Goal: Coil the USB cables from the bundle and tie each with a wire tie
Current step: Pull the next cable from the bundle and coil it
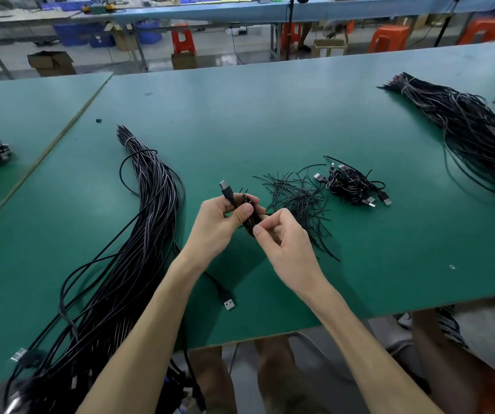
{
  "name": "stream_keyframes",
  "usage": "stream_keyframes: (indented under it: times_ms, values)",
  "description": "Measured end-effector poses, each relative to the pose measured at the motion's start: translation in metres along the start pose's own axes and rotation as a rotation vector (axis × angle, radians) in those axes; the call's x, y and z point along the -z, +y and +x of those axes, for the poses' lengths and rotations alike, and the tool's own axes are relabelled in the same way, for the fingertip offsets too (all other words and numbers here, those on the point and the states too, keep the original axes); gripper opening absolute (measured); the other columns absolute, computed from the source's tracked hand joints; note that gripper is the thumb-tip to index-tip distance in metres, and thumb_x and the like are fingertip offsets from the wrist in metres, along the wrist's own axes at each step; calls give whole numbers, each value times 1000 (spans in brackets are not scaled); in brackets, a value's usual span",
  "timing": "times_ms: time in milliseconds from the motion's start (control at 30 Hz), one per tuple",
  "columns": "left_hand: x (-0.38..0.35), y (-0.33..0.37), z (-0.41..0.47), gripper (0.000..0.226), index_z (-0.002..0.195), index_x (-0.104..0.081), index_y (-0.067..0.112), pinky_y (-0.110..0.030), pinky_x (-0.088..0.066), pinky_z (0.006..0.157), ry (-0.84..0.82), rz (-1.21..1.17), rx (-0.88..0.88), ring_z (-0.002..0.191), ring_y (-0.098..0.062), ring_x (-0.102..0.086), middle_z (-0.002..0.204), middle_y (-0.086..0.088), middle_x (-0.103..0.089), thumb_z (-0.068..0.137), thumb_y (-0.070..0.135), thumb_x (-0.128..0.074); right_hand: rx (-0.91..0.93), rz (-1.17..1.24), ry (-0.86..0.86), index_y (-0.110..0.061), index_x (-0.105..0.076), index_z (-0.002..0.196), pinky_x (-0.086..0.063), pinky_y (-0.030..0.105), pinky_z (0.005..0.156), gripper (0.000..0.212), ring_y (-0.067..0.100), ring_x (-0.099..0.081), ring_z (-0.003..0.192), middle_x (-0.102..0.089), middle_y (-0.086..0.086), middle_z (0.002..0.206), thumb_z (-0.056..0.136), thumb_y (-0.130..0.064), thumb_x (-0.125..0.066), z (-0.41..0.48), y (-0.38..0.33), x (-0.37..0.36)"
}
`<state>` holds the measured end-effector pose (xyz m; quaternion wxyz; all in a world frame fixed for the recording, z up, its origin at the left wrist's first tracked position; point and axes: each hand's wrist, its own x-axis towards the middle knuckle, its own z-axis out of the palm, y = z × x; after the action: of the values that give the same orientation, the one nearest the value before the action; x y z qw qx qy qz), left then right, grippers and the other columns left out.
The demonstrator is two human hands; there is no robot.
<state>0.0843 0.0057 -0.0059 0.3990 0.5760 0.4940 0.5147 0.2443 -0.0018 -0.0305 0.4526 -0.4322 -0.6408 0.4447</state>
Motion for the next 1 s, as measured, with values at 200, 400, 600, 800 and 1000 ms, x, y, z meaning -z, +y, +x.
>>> stream_keyframes:
  times_ms: [200, 400, 600, 800, 1000]
  values:
    - [-9, 1, -2, 9, 103, -68, -1, -33, -56, 93, 111, 28, 1, 89, -20, -73, 89, -9, -76, 99, -2, -61, 9, -9, -1, -18, -51, 87, -47, 20, 59, 19, 6, -61, 64, -71, -6, 75, 100, -12, -64, 0, -2, -1]
    - [-15, -1, -3, 22, 94, -68, 17, -36, -55, 95, 180, 126, 17, 90, -19, -72, 87, -3, -76, 99, -3, -59, -28, 31, -9, -14, -56, 96, -58, 20, 81, 15, 5, -73, 94, -75, -3, 97, 96, -15, -71, 0, -3, -3]
    - [-16, 0, -3, 25, 94, -65, 12, -19, -53, 72, 187, 108, -4, 76, -8, -68, 83, -1, -73, 99, -9, -53, -51, 97, -6, -22, -60, 98, -48, 25, 66, 32, 12, -54, 67, -61, -5, 71, 92, -52, -68, 1, -5, -1]
    - [-16, 1, -3, 29, 92, -65, 16, -26, -56, 79, 174, 101, -4, 78, -11, -68, 78, 6, -73, 98, -11, -54, -79, 229, 23, -7, -60, 94, -60, 47, 94, 19, 23, -77, 96, -77, 10, 99, 105, -23, -57, 6, 0, 0]
    - [-19, 3, -5, 29, 91, -65, 14, -20, -52, 78, 138, 178, -52, 79, -12, -69, 77, 8, -73, 95, -12, -55, -118, 216, 86, -6, -57, 90, -59, 56, 89, 37, 38, -72, 98, -70, 22, 97, 108, -38, -49, 7, 0, -3]
